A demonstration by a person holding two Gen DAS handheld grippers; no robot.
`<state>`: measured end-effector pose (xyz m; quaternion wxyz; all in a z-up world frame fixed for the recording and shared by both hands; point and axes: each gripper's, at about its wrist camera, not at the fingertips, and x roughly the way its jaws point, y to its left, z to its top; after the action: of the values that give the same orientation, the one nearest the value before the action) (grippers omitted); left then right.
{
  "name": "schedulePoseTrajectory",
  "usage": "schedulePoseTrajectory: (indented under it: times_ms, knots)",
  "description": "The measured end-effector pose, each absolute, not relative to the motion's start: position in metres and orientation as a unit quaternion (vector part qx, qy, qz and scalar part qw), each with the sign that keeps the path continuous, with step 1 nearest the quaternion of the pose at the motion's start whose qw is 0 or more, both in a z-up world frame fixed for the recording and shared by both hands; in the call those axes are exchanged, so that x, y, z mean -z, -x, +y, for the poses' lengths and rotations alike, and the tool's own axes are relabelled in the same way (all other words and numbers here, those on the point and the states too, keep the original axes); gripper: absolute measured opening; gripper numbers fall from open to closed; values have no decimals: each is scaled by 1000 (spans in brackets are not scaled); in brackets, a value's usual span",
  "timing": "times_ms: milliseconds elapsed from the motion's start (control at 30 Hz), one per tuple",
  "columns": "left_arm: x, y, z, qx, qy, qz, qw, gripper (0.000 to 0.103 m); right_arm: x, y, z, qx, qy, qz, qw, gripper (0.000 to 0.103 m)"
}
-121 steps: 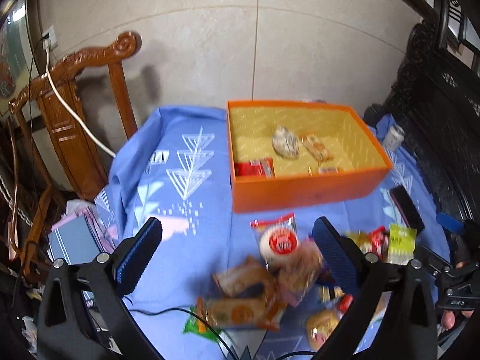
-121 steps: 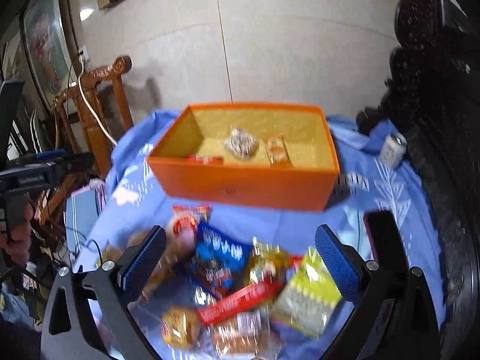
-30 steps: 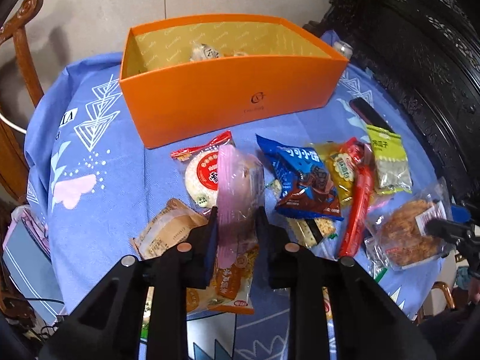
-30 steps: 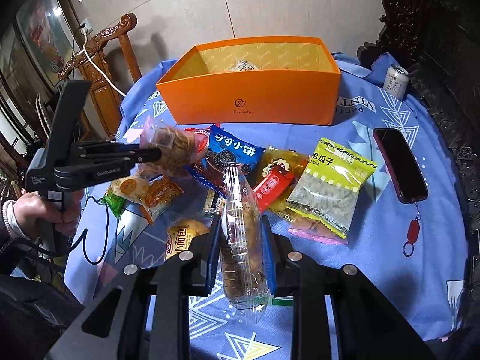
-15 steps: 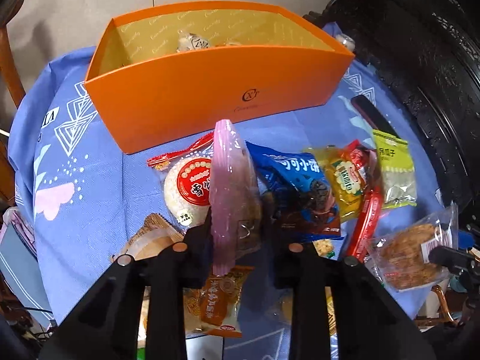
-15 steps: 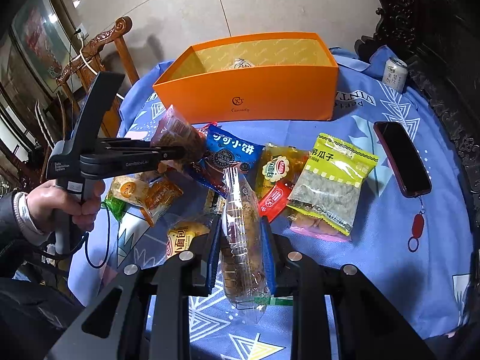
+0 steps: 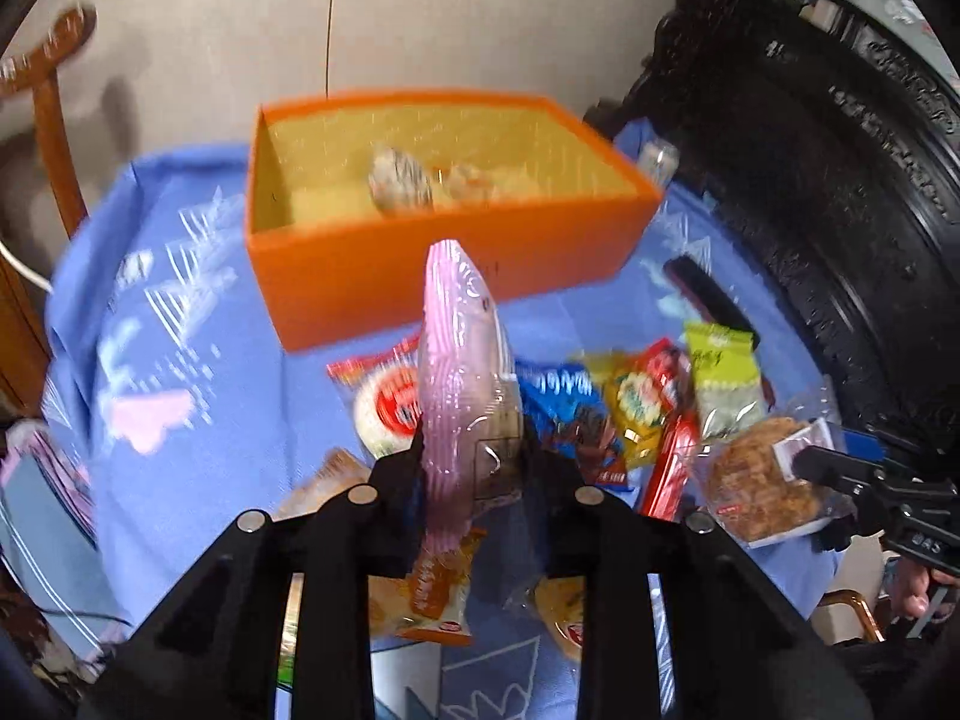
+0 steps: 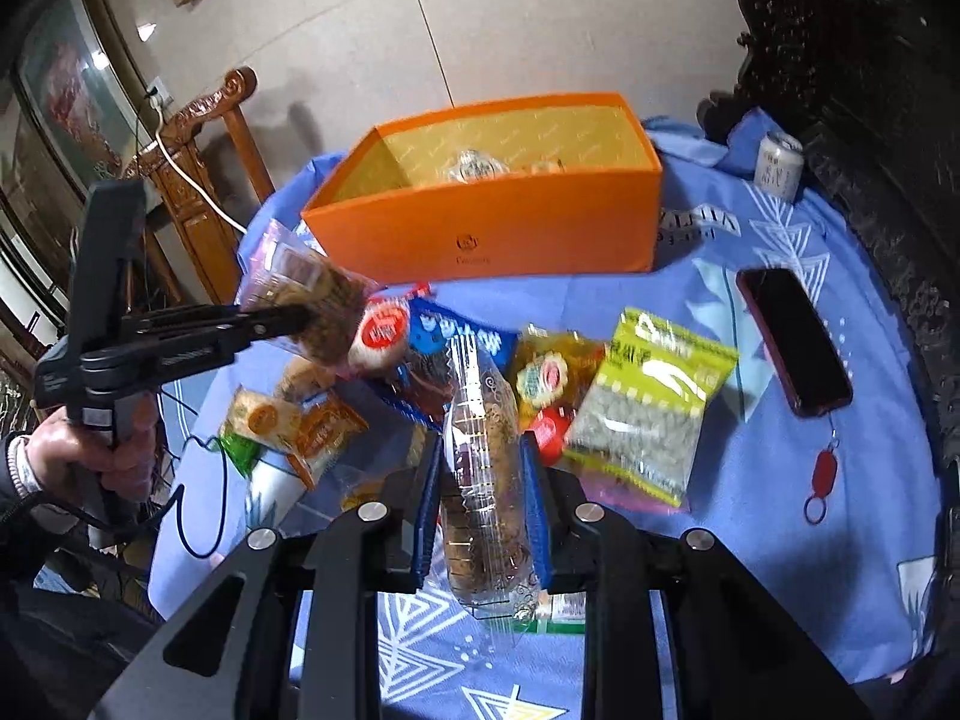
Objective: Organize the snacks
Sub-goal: 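Carry both bags into the orange box and open both grippers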
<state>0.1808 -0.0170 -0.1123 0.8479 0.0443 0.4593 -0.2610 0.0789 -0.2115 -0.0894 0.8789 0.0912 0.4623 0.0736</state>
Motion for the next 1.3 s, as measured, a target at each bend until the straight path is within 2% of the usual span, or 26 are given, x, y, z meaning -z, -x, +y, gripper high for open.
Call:
schedulePoseTrajectory:
  times_ms: [300,567,600,633,667,700,733,767,1033,1300]
  knots:
    - [20,-236,-22,242,-35,379,893,26,18,-166,-216,-84,-70,362,926,25]
    - [6,-320,-40,206,-49,384,899,26,-1,-268,-223,-74,-66,331,939,25]
    - [6,-329,-40,202,-50,387,898,27,0,-281,-224,-78,-69,333,937,28]
    - [8,-337,-41,196,-51,391,898,37,2,-290,-224,-83,-71,336,936,40]
    - [10,-345,-40,182,-50,394,899,49,5,-302,-224,-83,-70,342,933,57]
    - [10,-351,-40,160,-51,395,903,81,6,-306,-225,-74,-68,344,934,90]
    - [10,-352,-38,143,-52,394,907,95,6,-309,-226,-62,-69,341,935,96]
    - [9,-352,-36,122,-49,383,914,99,6,-309,-227,-59,-72,337,937,96]
    - [19,-339,-31,122,-53,396,909,99,22,-287,-228,-63,-83,352,930,96]
    - [14,-298,-23,134,-50,394,908,99,14,-243,-225,-64,-83,347,932,96]
